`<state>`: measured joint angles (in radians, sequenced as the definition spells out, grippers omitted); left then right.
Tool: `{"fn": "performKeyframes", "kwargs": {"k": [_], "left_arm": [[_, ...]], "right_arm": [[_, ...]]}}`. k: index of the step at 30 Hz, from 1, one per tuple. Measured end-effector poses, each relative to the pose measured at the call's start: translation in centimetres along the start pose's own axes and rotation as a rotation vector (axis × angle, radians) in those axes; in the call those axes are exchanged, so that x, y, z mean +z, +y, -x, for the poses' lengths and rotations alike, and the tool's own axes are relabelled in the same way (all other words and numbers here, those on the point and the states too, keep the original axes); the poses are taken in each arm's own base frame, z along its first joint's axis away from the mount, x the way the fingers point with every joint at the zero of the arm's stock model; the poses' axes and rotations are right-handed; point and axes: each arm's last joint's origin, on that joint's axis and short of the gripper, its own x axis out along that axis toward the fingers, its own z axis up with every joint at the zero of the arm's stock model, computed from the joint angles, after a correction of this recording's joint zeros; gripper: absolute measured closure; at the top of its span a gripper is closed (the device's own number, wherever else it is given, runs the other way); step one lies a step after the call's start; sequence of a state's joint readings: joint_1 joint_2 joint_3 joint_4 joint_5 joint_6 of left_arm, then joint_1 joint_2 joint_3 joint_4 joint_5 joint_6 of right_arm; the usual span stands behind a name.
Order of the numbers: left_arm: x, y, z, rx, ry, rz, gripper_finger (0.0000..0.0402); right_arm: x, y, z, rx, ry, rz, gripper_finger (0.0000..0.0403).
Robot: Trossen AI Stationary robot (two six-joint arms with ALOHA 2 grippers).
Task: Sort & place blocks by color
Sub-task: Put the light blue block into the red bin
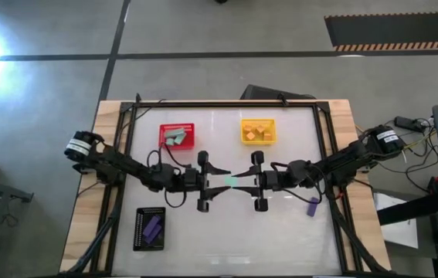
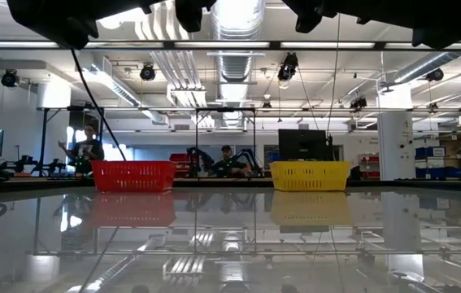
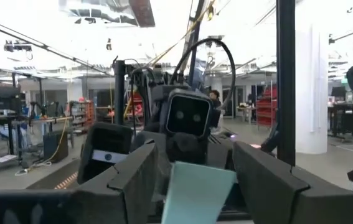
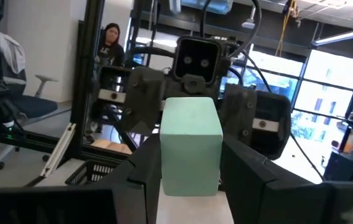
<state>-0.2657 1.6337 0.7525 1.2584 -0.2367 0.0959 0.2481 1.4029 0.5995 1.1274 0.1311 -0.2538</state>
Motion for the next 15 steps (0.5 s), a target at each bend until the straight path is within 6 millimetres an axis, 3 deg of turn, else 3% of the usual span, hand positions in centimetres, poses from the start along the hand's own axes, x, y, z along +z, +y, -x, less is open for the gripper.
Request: {"fn": "performKeyframes", "kwargs": {"k": [5,15], "left_arm": [[-0.19,0.04,-0.02,0.001,0.010,-0.004,0.0215],[-0.41,0.04,-0.04,0.004,0.019,-0.051,0.0282]], "right_arm": [[-0.01,-0.01,0.00,-0.001,0.001,-0.002,0.0285],[0.00,-0.02,0.00,-0.005,0.000,-0.014,0.0285]]}}
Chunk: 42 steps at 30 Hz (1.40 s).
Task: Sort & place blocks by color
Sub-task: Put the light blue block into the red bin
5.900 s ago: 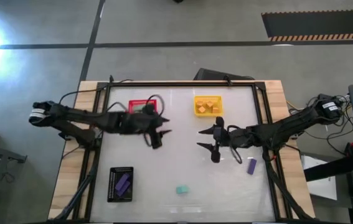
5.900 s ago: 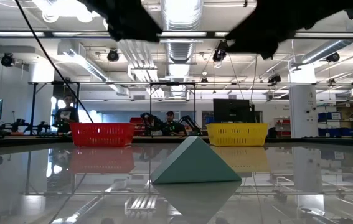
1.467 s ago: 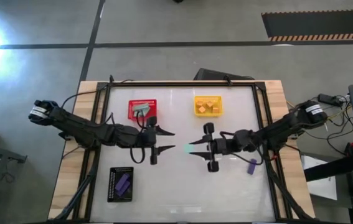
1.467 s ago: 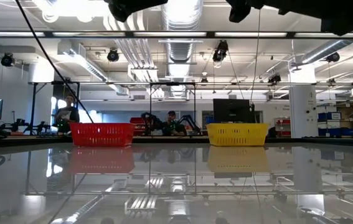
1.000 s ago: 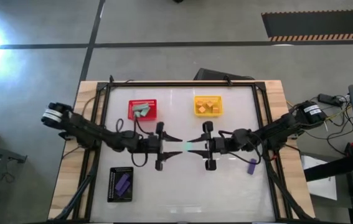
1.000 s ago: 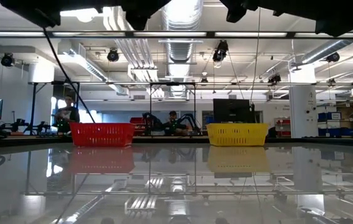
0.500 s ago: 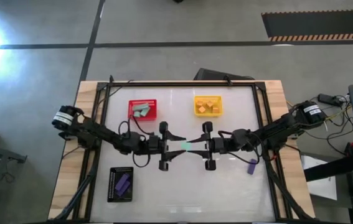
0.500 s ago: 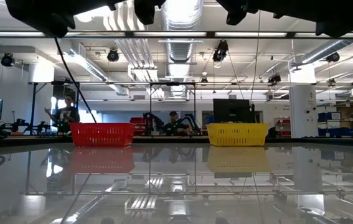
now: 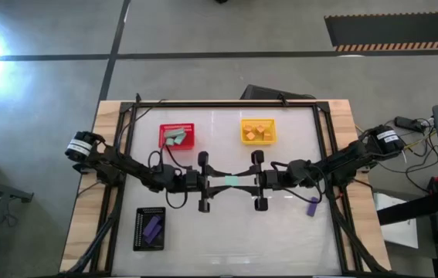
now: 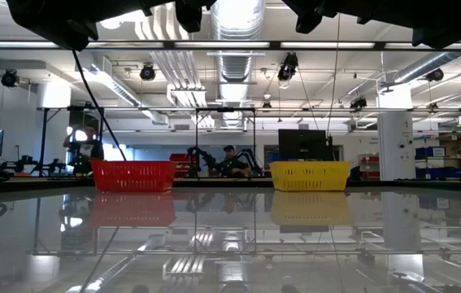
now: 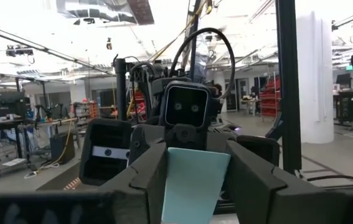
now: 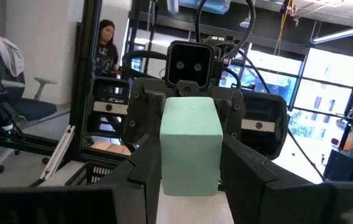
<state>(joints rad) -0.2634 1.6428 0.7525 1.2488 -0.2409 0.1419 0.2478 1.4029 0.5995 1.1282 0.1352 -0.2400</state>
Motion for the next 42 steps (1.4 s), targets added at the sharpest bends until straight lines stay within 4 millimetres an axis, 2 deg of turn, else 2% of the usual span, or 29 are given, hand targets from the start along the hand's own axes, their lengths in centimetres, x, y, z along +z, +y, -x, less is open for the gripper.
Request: {"fn": "performKeyframes", "kwargs": {"k": [5,14,17,21,26,33,37,42], "left_arm": [[0.0,0.0,0.0,0.000,0.002,0.000,0.0282],[-0.3,0.2,0.0,0.076,0.035,-0.003,0.0282],[-0.6,0.5,0.2,0.182,0.093,-0.011,0.0282],[-1.2,1.7,0.7,0.423,0.290,-0.081,0.0282],[-0.5,5.1,1.7,0.626,0.609,-0.100,0.0282],[1.8,12.3,5.1,0.896,1.145,0.008,0.0282],[1.8,15.9,6.7,0.891,1.380,0.166,0.0282],[0.5,18.4,7.8,0.708,1.580,0.214,0.0282]], "right_arm": [[-0.1,0.0,0.0,-0.028,0.021,0.003,0.0278],[-0.4,-0.4,0.2,-0.126,0.124,0.026,0.0170],[-0.2,-0.8,0.7,-0.222,0.208,0.041,0.0146],[0.6,-1.6,1.9,-0.350,0.322,0.022,0.0128],[1.7,-2.3,3.7,-0.408,0.417,-0.033,0.0129],[3.1,-2.8,5.2,-0.416,0.441,-0.100,0.0147],[3.0,-2.8,5.4,-0.415,0.456,-0.100,0.0155],[2.9,-2.7,5.3,-0.412,0.462,-0.097,0.0158]]}}
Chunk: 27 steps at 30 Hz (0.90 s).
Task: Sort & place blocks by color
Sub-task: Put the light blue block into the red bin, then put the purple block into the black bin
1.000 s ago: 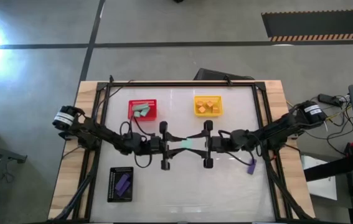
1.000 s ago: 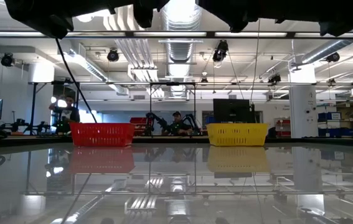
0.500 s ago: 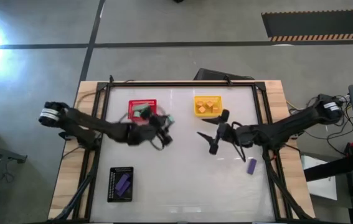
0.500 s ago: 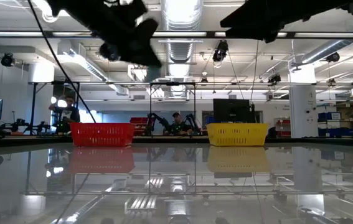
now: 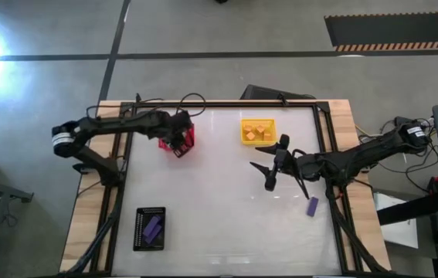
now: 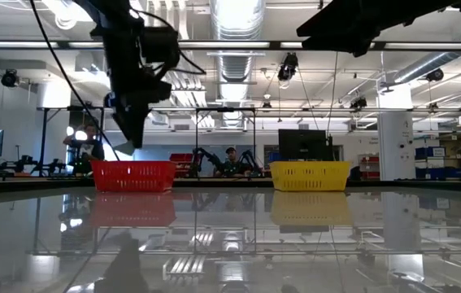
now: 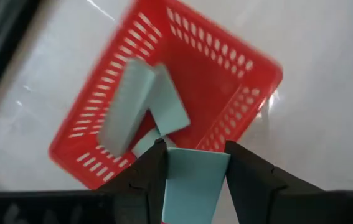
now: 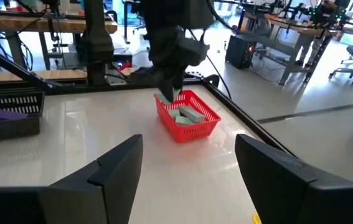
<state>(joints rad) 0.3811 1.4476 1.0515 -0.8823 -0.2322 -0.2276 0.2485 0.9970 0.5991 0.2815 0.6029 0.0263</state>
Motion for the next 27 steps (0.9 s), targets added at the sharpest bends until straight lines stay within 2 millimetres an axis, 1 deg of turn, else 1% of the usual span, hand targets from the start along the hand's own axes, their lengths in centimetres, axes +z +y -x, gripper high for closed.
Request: {"fn": "performKeyframes", "kwargs": {"k": [4,9,15,22,27], "left_arm": [[0.3,0.3,-1.5,-0.026,0.057,-0.119,0.0282],[0.9,0.1,-2.5,-0.028,0.087,-0.267,0.0282],[2.0,0.0,-2.5,-0.023,0.070,-0.272,0.0280],[2.3,0.1,-2.2,0.033,0.051,-0.264,0.0207],[2.2,-0.2,-2.0,0.043,0.043,-0.219,0.0196]], "right_arm": [[0.0,0.0,0.0,0.000,0.000,0.000,0.0156],[0.0,0.0,0.0,0.000,0.000,0.000,0.0159],[0.0,0.0,0.0,0.000,0.001,0.001,0.0156],[-0.2,0.0,0.0,0.000,0.015,0.011,0.0157],[-0.2,0.0,0.0,0.000,0.015,0.011,0.0154]]}}
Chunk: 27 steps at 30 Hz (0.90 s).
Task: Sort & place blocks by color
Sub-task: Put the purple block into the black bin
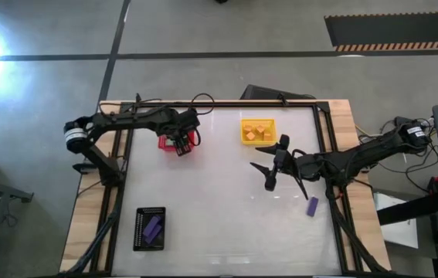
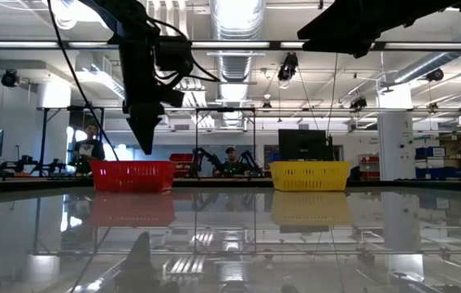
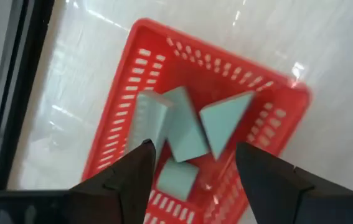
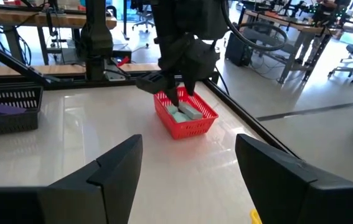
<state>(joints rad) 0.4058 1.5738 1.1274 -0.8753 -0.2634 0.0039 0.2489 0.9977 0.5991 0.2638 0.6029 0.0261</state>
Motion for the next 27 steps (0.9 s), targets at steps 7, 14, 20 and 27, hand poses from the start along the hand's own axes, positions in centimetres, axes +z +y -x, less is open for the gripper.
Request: {"fn": "performKeyframes", "kwargs": {"k": [7,14,20,27], "left_arm": [[-0.1,-3.6,2.4,-0.041,-0.128,0.032,0.0194],[-0.4,-10.0,6.4,-0.085,-0.477,-0.012,0.0193],[-1.5,-15.1,9.3,-0.174,-0.730,-0.065,0.0192],[-3.5,-17.6,11.0,-0.191,-0.847,-0.146,0.0192]], "right_arm": [[-0.3,0.0,0.0,-0.002,0.023,-0.020,0.0162],[-0.3,0.0,0.0,-0.003,0.029,-0.100,0.0168],[-1.0,0.0,0.0,0.006,0.087,-0.265,0.0168],[-3.5,2.1,-0.6,0.184,0.330,-0.500,0.0174]]}}
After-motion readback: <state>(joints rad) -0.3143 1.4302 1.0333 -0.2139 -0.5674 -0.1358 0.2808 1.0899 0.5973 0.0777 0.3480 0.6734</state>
